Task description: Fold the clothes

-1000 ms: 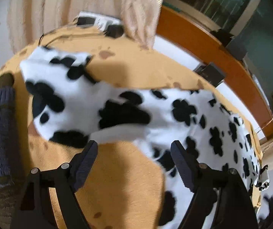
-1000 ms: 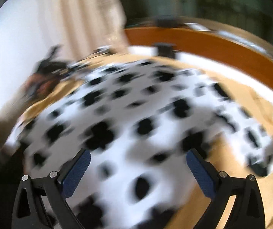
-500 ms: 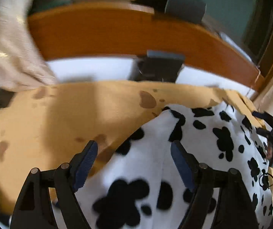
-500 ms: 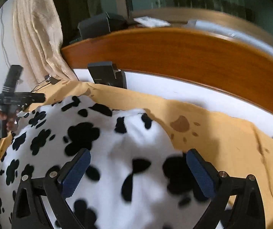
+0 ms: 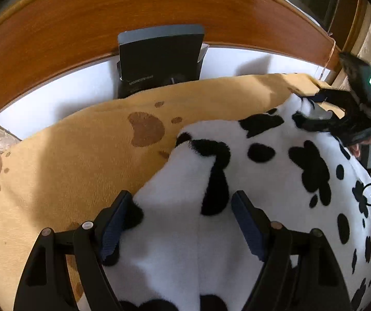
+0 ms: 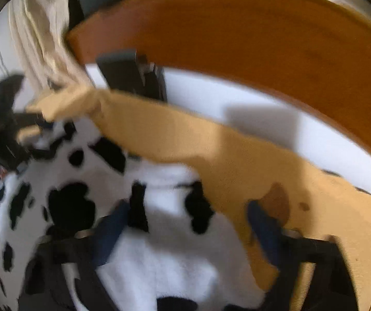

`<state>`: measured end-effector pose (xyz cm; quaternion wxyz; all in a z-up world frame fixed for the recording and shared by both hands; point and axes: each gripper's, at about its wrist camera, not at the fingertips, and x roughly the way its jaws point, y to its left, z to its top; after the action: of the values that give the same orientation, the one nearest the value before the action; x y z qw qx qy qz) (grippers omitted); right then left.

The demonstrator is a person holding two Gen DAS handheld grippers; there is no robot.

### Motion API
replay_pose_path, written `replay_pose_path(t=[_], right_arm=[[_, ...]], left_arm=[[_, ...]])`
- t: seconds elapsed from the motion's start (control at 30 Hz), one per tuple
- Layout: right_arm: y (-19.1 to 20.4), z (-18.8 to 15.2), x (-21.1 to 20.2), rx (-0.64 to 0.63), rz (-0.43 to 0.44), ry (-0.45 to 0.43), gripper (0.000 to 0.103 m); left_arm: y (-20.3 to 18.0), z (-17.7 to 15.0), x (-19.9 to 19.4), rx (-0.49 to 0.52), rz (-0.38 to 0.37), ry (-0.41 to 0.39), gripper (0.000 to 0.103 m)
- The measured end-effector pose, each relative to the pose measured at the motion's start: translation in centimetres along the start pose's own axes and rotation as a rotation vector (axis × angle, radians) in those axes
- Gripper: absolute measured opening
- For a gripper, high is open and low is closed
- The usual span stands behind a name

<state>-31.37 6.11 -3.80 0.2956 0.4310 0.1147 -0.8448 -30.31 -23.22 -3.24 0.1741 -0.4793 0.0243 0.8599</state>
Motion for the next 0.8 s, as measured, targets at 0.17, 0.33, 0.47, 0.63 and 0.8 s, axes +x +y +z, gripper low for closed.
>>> replay_pose_path(t=[0.17, 0.33, 0.47, 0.63, 0.8], right_arm=[[1.4, -0.5, -1.0, -0.025, -0.025, -0.033, 0.025], [2.5, 0.1, -3.3, -0.037, -0.161, -0.133, 0.016], [2.6, 1.0, -2.8, -0.036, -0.260, -0.127, 0.016], [1.7, 0.6, -0.4, -0.005, -0.258, -0.042, 0.016], [0.1, 0.4, -0.9, 0.070, -0.272, -0.044, 0.070]], left_arm=[[-0.9, 0.0, -0.7, -0.016, 0.054, -0.049, 0.029], [-2.6, 1.9, -0.6, 0.008, 0.235, -0.090, 0.009], [-2.9, 3.0, 0.7, -0.003, 0.325, -0.093, 0.009], [-3.1, 2.7, 2.1, 0.011, 0.392, -0.093, 0.016], [-1.3, 2.0, 0.6, -0.061, 0.453, -0.095, 0.072]])
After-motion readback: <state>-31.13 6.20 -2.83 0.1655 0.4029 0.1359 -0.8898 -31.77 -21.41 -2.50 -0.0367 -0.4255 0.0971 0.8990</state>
